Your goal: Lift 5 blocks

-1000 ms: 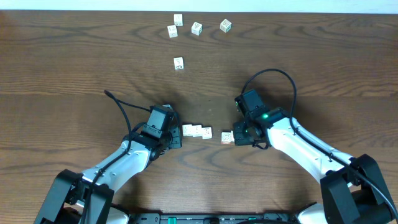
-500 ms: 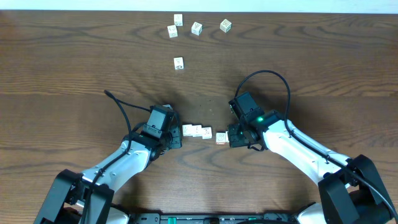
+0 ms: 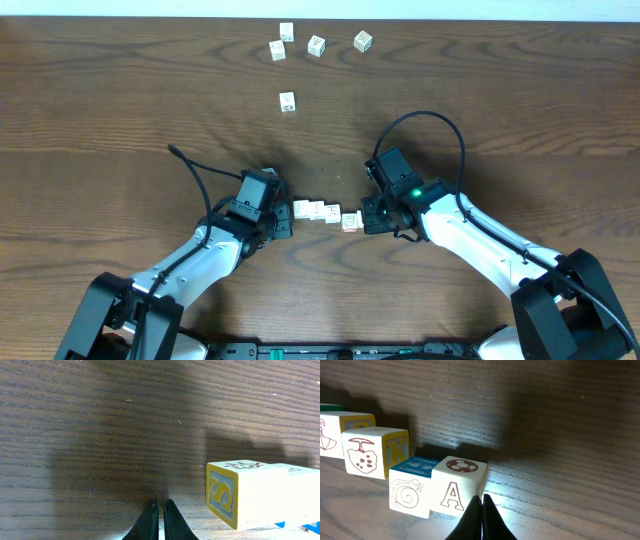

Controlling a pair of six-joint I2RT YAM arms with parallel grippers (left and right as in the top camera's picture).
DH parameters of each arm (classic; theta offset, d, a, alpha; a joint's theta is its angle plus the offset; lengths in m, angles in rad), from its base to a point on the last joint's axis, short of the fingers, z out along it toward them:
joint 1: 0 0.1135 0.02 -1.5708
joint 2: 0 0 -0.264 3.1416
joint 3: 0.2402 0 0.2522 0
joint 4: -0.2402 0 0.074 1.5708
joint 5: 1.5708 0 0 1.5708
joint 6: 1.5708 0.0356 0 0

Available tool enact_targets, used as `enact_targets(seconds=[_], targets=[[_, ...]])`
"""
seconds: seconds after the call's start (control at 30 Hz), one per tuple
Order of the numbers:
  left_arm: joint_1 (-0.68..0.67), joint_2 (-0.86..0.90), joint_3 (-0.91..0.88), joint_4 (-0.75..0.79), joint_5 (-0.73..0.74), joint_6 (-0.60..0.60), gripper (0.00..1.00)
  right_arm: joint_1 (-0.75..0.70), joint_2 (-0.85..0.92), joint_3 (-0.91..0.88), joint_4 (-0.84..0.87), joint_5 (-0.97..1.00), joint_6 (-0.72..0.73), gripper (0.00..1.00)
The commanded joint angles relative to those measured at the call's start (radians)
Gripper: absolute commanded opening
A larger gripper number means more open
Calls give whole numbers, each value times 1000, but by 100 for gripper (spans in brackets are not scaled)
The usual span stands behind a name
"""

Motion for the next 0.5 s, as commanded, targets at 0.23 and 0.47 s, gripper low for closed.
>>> enact_targets(seconds=[0.23, 0.47], targets=[[-1, -13, -5, -6, -13, 7, 7, 10, 10, -7, -3, 21, 15, 1], [-1, -13, -5, -6, -13, 6, 7, 13, 10, -7, -100, 48, 5, 1]])
